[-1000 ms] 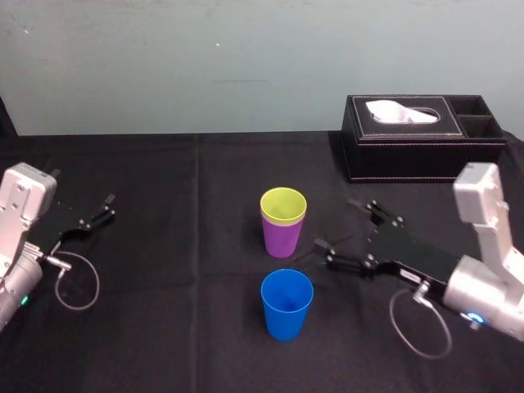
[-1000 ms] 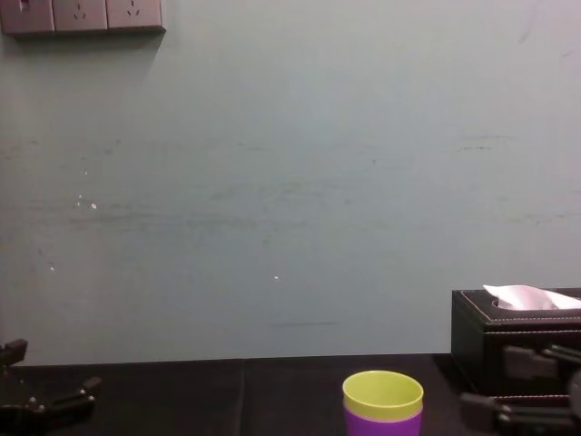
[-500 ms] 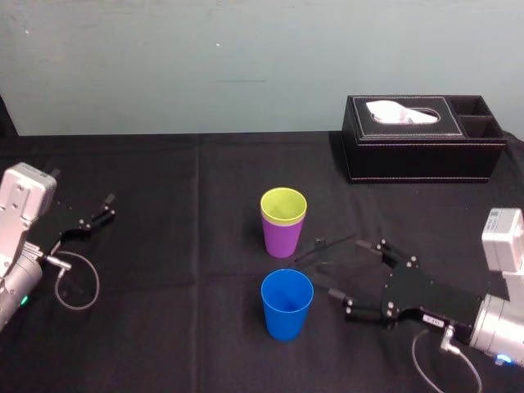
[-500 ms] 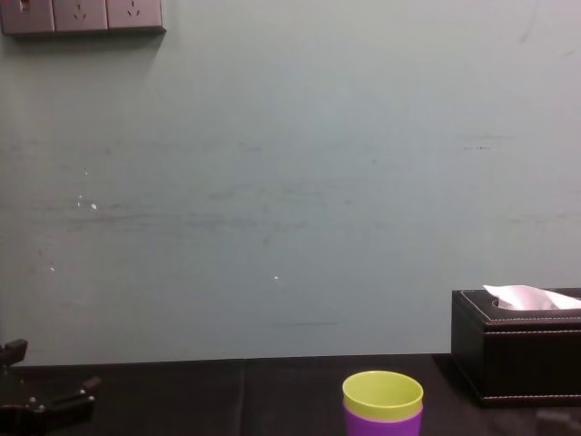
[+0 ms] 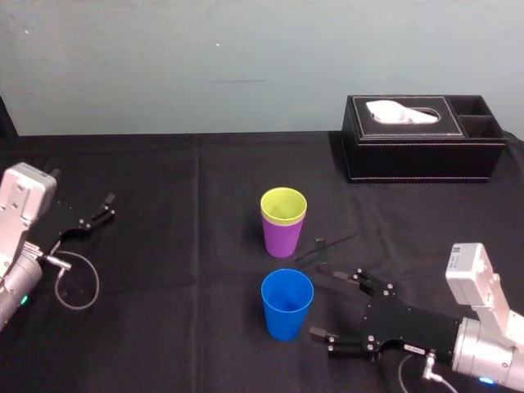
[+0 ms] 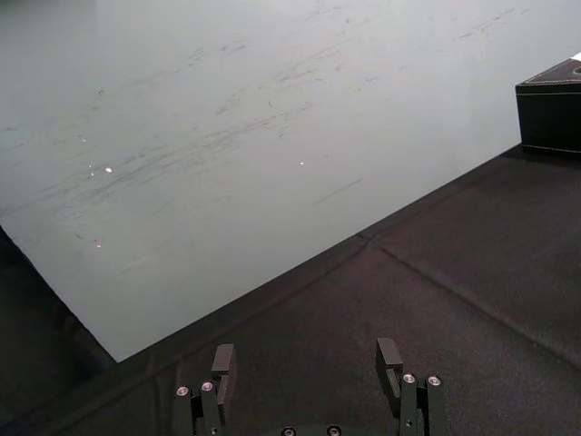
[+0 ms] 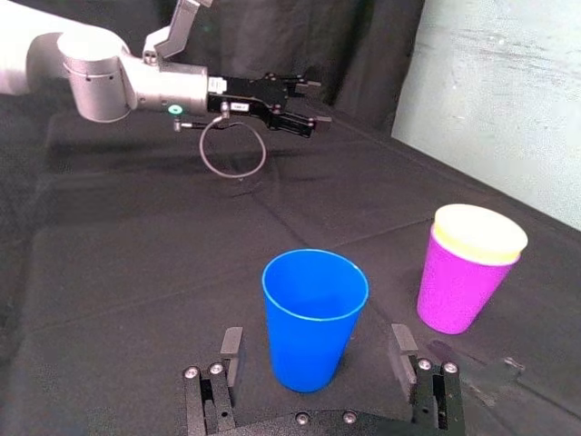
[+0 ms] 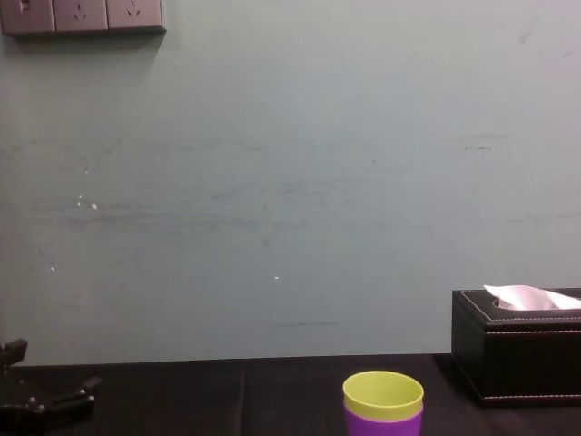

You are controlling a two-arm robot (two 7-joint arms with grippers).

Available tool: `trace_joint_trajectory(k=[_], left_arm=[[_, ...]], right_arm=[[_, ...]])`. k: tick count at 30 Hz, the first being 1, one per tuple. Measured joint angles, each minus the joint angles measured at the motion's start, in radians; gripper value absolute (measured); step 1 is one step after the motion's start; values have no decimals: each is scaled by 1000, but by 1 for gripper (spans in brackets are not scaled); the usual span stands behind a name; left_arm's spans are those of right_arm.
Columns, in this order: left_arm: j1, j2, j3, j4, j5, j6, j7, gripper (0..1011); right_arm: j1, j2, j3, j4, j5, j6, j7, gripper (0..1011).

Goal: Stack the three plastic cups sequentially using one hand.

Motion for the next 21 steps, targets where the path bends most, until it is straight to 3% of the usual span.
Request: trace_joint_trajectory(k=[9, 21], left_arm=[[0, 0, 0, 0, 0, 0, 0, 1010], [0, 0, 0, 0, 0, 0, 0, 1010]], right_arm=[[24, -17, -21, 20, -11, 10, -1, 1004], [63, -38, -44, 64, 29, 50, 20, 1004]])
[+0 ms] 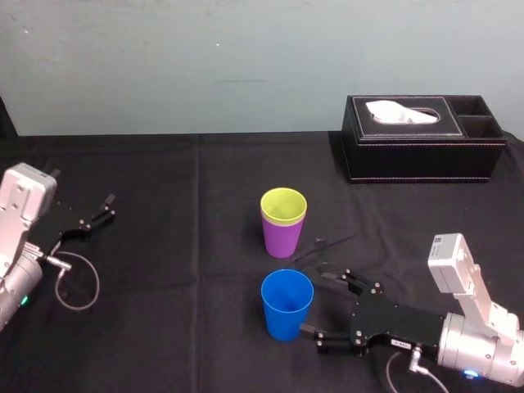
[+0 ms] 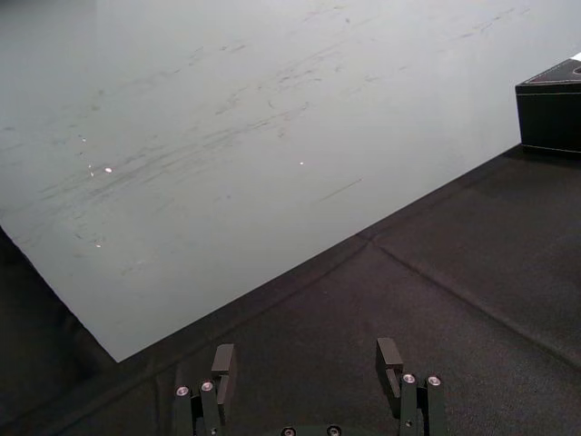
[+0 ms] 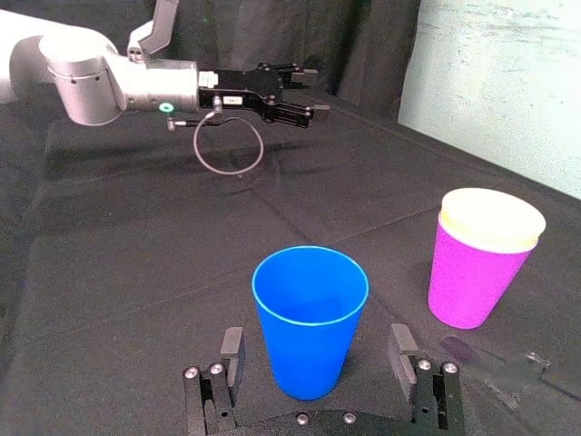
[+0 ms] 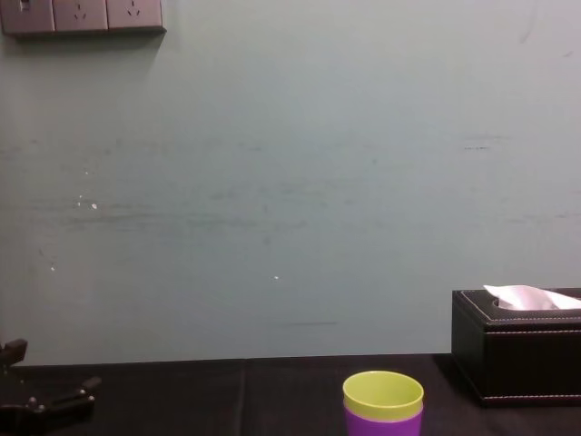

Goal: Stack the three plastic cups sequentially using one hand.

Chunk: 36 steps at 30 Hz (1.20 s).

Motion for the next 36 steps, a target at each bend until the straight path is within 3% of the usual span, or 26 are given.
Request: trace_joint_trajectory(k=[36], left_arm=[[0, 0, 0, 0, 0, 0, 0, 1010]], right_arm=[[86, -54, -79, 66, 0, 41, -5, 1004]])
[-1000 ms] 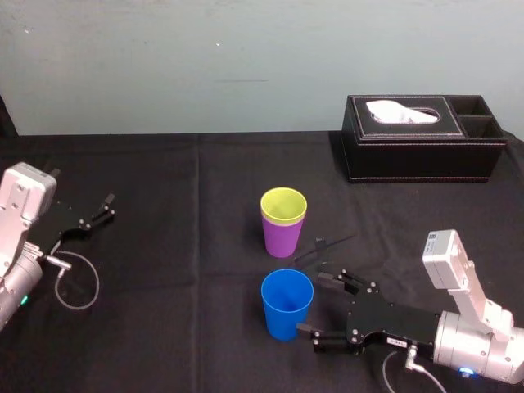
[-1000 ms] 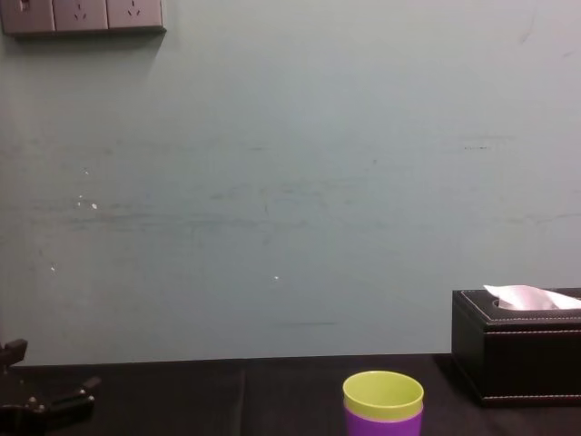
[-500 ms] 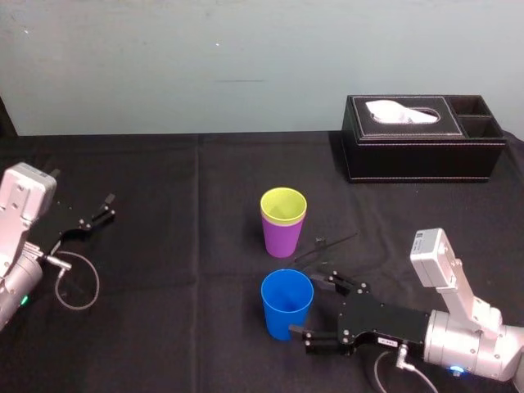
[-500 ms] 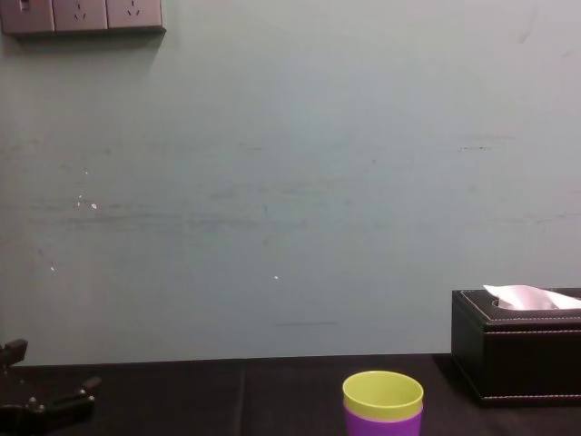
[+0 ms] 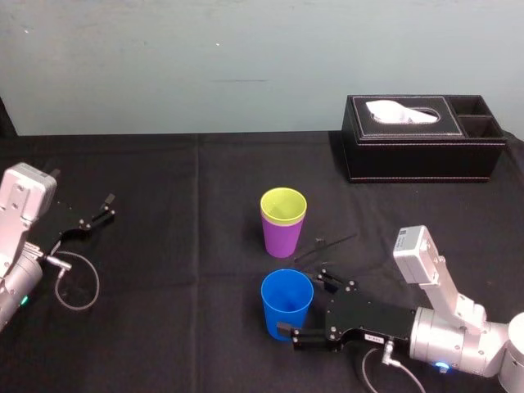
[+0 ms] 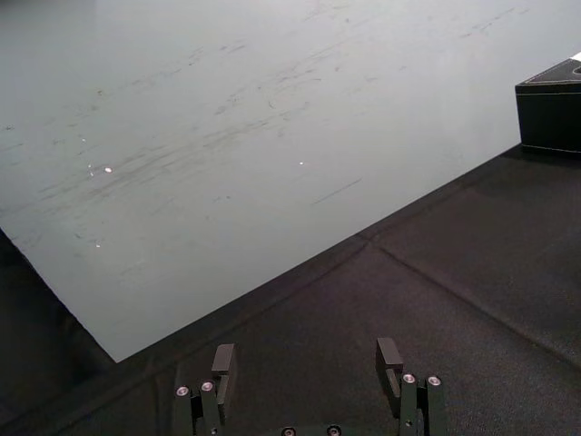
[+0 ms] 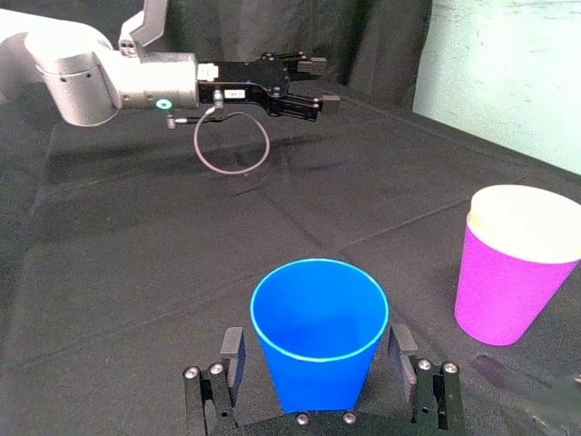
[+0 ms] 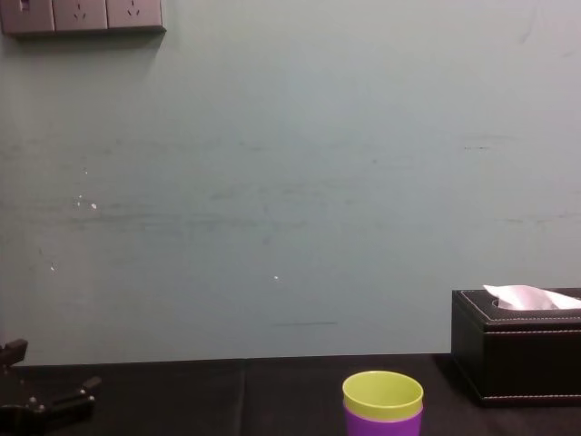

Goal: Stack the three plastic cups sequentially using one hand.

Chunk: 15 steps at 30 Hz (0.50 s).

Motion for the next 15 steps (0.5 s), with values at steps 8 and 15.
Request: trace_joint_trajectory(k=[8, 15], left_arm=[[0, 0, 0, 0, 0, 0, 0, 1010], [0, 0, 0, 0, 0, 0, 0, 1010]], right_arm=[[19, -18, -10, 15, -3, 10, -7, 1004], [29, -28, -17, 22, -4, 19, -8, 1004]])
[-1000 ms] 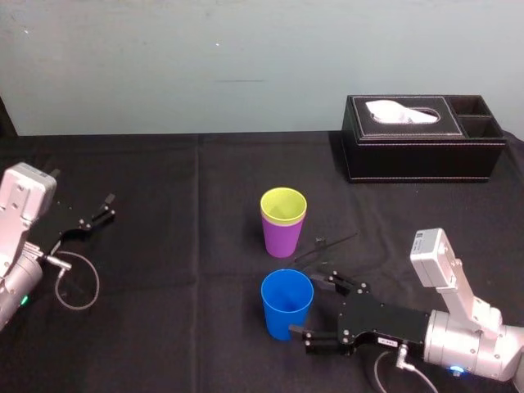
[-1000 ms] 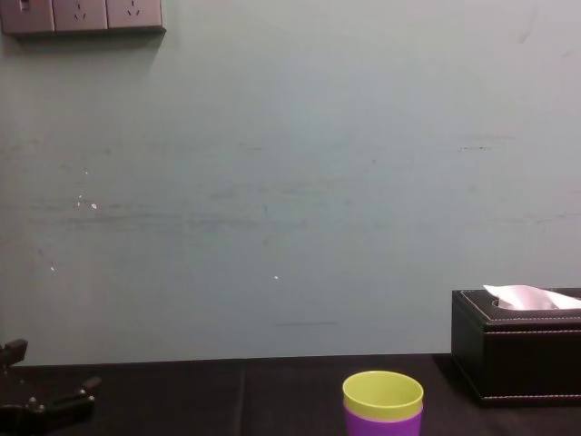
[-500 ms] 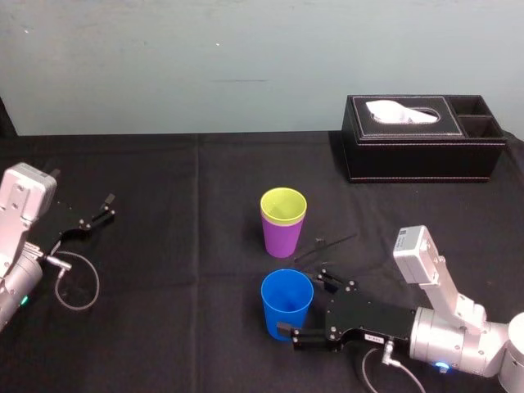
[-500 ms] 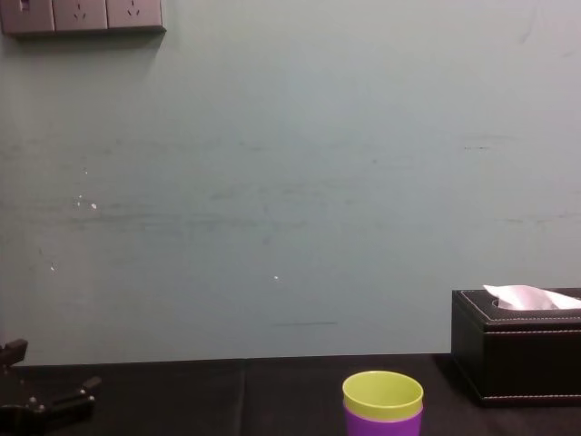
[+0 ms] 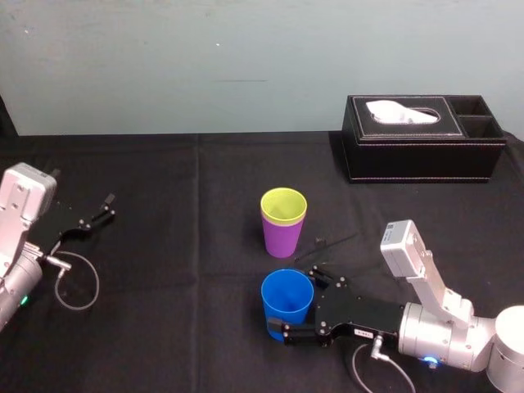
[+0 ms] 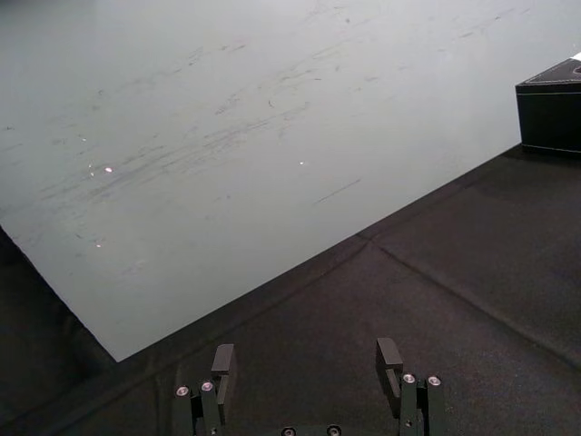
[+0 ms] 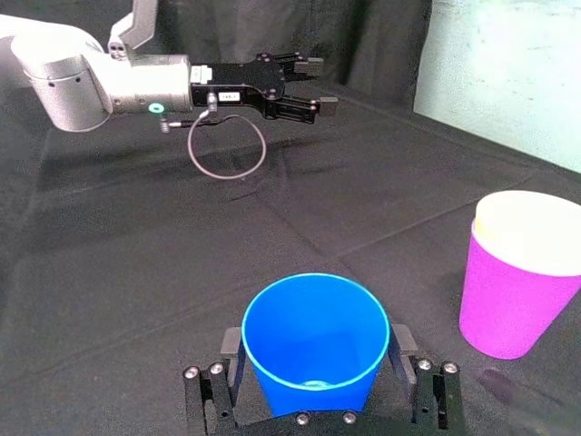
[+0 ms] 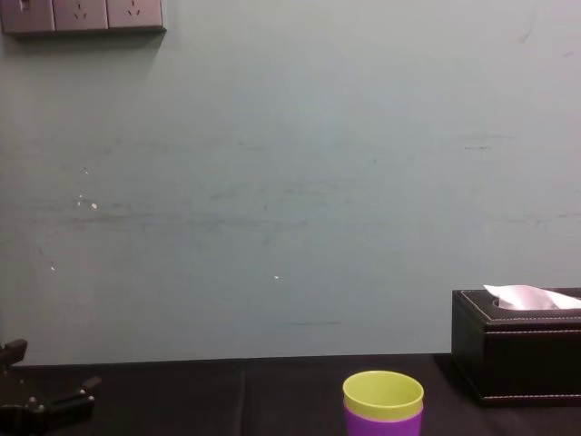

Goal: Stack the three plastic cups sequentially using one hand.

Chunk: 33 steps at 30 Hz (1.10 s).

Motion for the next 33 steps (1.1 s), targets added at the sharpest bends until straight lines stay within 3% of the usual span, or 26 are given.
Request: trace_joint_trajectory(k=[7, 11, 16, 33], left_arm=[[0, 0, 0, 0, 0, 0, 0, 1010], [0, 0, 0, 0, 0, 0, 0, 1010], [0, 0, 0, 0, 0, 0, 0, 1010], [0, 0, 0, 0, 0, 0, 0, 1010]], right_arm=[[-1, 1, 1, 0, 1, -1, 0, 997], [-1, 1, 1, -1, 1, -1, 0, 938], [-2, 2, 2, -1, 1, -3, 0, 786], [-3, 3, 2, -2, 1, -5, 0, 732]])
